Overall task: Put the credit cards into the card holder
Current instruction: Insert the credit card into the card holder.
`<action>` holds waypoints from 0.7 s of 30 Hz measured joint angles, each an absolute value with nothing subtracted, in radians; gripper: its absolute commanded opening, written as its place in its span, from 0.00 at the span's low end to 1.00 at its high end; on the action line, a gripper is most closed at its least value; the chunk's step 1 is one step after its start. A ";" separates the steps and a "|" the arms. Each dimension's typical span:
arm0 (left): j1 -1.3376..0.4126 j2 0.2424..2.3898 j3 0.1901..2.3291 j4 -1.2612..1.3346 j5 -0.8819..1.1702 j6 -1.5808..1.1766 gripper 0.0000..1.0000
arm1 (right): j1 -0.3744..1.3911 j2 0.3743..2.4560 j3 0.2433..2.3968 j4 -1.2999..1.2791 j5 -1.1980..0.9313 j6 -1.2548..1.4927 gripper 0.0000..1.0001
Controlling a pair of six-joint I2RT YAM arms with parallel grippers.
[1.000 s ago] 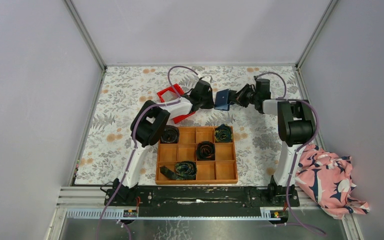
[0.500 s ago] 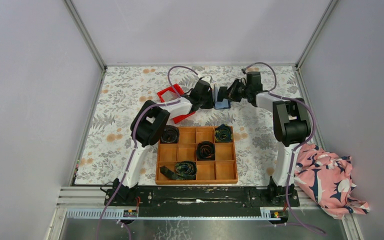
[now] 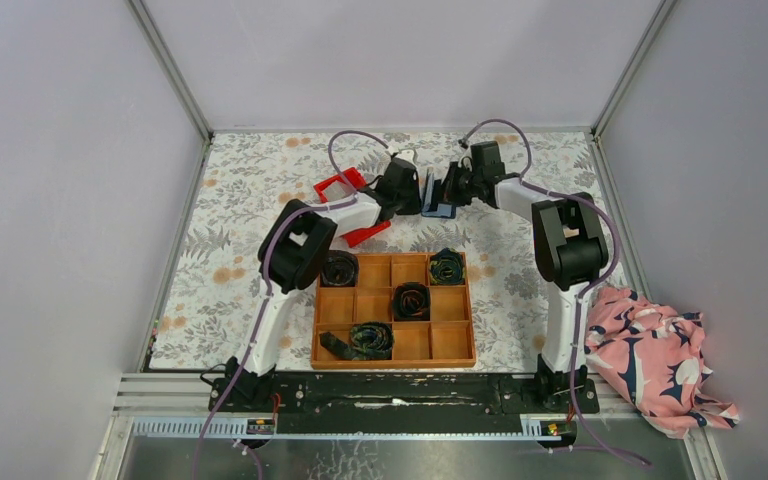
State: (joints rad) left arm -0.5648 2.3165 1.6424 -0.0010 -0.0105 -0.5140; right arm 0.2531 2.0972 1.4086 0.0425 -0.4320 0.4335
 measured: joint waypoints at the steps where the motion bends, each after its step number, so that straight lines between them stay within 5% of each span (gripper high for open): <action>1: -0.562 2.317 1.642 -0.002 -0.013 -0.514 0.22 | 0.258 2.101 1.411 0.032 -0.426 0.422 0.00; 21: -0.537 2.210 1.536 -0.088 -0.150 -0.522 0.38 | 0.349 2.117 1.538 -0.131 -0.178 0.274 0.00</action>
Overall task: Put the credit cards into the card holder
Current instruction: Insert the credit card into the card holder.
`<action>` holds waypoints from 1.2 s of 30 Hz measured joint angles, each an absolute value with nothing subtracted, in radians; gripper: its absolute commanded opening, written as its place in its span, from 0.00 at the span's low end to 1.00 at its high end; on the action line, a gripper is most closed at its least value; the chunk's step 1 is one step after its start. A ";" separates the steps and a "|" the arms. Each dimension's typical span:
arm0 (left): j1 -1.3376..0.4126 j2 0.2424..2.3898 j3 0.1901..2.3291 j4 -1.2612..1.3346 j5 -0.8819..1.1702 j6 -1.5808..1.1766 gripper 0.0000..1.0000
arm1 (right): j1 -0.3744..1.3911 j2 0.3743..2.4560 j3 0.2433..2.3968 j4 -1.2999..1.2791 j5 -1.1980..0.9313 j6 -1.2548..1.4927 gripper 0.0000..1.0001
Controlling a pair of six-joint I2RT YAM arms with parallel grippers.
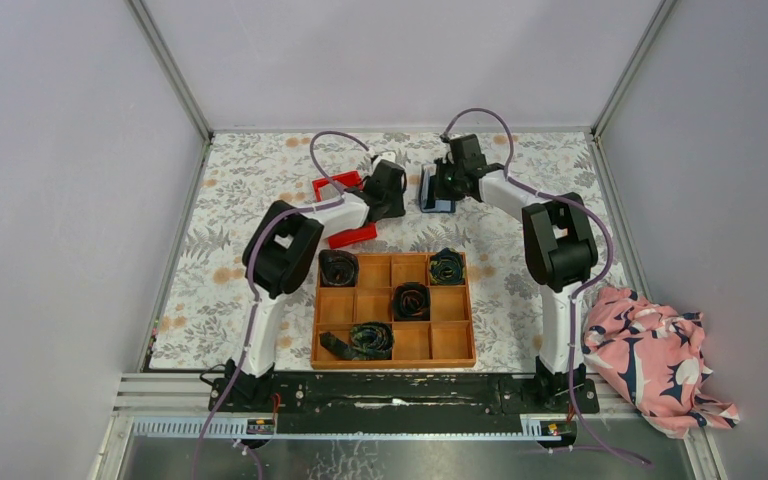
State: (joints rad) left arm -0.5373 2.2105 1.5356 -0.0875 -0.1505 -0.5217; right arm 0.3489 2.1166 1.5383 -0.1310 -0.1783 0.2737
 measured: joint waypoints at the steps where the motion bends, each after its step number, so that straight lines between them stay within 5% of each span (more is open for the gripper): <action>1: -0.536 2.202 1.527 -0.094 -0.158 -0.522 0.39 | 0.351 2.118 1.542 -0.136 -0.170 0.270 0.00; 15: -0.535 2.060 1.486 0.002 -0.108 -0.571 0.49 | 0.373 2.131 1.589 -0.203 -0.086 0.227 0.00; 36: -0.534 2.160 1.564 0.062 -0.020 -0.681 0.47 | 0.374 2.138 1.597 -0.206 -0.100 0.230 0.00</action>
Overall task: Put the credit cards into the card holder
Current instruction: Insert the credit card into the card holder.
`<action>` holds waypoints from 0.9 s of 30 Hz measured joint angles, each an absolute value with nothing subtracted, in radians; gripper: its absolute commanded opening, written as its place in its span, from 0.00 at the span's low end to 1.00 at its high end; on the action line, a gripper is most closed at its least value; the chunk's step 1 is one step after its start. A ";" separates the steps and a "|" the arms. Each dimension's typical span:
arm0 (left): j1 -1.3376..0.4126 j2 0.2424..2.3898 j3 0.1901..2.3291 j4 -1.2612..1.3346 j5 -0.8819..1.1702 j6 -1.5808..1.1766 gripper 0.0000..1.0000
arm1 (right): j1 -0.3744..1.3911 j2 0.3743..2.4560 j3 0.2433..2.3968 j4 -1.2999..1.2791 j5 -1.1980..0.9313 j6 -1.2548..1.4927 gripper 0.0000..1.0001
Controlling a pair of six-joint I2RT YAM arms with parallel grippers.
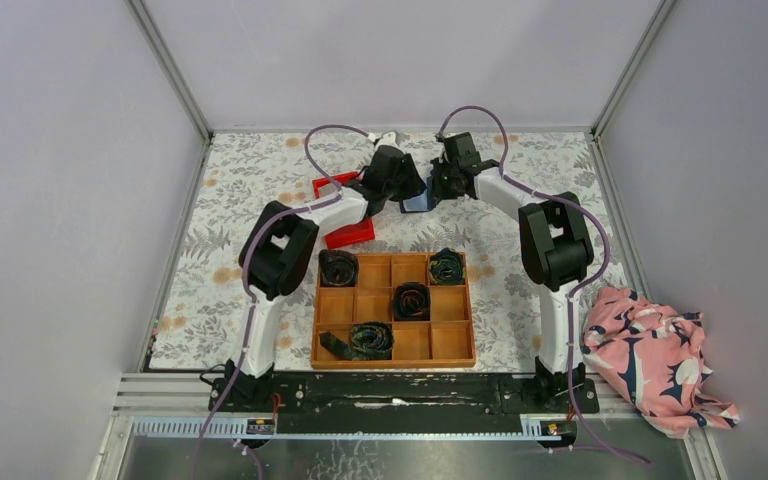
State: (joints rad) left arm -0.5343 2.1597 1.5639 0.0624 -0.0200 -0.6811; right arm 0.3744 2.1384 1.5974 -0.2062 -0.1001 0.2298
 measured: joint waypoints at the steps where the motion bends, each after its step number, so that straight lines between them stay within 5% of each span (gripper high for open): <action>1: -0.534 2.169 1.565 0.077 -0.012 -0.694 0.47 | 0.374 2.138 1.597 -0.206 -0.101 0.231 0.00; 27: -0.515 2.267 1.540 0.184 0.016 -0.902 0.32 | 0.338 2.138 1.602 -0.197 -0.208 0.270 0.00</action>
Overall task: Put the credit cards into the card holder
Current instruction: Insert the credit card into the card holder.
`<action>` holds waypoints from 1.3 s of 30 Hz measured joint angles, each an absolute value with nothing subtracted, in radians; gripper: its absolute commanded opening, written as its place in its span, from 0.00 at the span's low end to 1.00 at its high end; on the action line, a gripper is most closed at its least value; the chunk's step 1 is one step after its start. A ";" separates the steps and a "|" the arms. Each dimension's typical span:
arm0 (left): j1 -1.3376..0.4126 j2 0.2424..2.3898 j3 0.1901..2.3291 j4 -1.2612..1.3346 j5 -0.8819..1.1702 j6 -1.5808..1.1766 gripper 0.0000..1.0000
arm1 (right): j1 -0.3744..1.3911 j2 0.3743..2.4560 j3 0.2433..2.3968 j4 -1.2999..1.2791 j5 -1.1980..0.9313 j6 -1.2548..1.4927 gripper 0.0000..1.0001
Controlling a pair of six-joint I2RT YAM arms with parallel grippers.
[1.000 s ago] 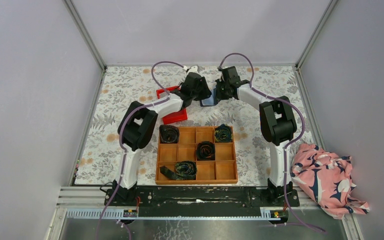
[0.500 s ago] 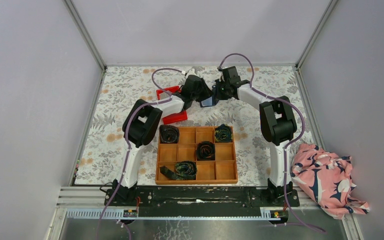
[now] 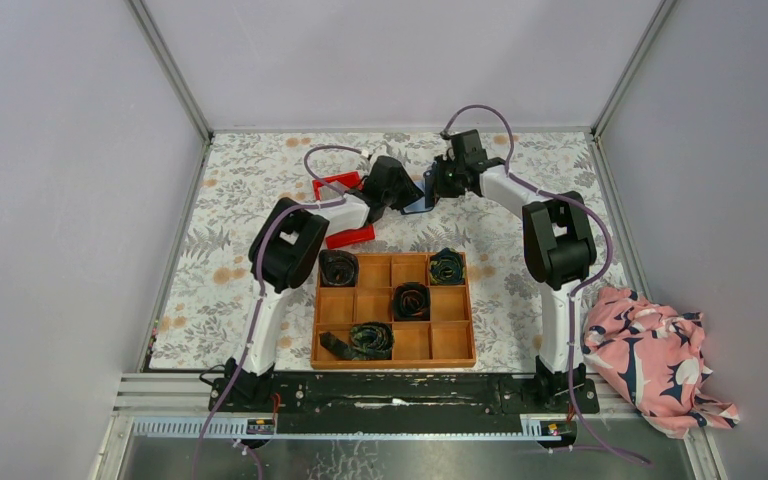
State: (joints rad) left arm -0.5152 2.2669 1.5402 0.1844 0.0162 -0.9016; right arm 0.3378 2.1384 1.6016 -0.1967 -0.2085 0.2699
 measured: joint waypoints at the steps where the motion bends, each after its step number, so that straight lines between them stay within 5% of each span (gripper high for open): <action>1: -0.515 2.268 1.540 0.184 0.015 -0.904 0.31 | 0.337 2.138 1.604 -0.198 -0.212 0.270 0.00; 39: -0.496 2.303 1.543 0.179 -0.011 -0.916 0.29 | 0.227 2.331 1.897 -0.331 -0.245 0.190 0.00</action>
State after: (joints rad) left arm -0.4965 2.3032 1.5429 0.1791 -0.0113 -0.9161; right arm 0.2268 2.3310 1.8969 -0.3313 -0.2451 0.1898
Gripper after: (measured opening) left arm 0.292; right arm 0.017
